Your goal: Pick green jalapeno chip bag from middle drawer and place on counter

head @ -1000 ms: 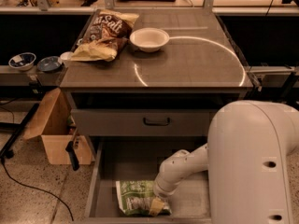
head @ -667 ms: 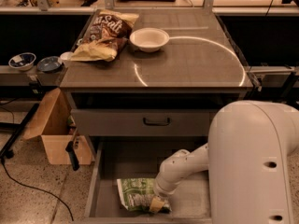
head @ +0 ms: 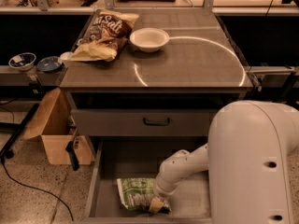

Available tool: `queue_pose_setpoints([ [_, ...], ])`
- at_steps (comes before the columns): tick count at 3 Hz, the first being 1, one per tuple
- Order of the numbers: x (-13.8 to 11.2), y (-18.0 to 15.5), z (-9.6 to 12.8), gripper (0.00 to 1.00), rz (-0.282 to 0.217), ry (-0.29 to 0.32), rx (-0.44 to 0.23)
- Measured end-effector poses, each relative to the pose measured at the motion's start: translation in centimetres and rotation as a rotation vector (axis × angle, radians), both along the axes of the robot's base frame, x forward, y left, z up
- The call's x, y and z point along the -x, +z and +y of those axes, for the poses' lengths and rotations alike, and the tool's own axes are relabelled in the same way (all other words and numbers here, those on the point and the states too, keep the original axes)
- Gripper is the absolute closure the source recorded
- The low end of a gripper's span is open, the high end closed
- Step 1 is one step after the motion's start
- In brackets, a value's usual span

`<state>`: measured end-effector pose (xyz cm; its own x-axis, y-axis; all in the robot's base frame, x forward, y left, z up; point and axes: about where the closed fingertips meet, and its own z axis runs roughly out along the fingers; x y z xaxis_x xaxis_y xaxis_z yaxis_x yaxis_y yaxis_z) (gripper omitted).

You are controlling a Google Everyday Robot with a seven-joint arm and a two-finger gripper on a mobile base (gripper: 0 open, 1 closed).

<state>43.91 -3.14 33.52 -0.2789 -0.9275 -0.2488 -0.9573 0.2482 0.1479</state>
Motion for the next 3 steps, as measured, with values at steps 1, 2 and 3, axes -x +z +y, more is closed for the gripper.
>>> queue_pose_setpoints([
  [1, 0.0, 0.0, 0.0, 1.00, 0.000, 0.000, 0.000],
  [2, 0.0, 0.3, 0.0, 1.00, 0.000, 0.000, 0.000],
  [3, 0.0, 1.1, 0.0, 1.00, 0.000, 0.000, 0.000],
])
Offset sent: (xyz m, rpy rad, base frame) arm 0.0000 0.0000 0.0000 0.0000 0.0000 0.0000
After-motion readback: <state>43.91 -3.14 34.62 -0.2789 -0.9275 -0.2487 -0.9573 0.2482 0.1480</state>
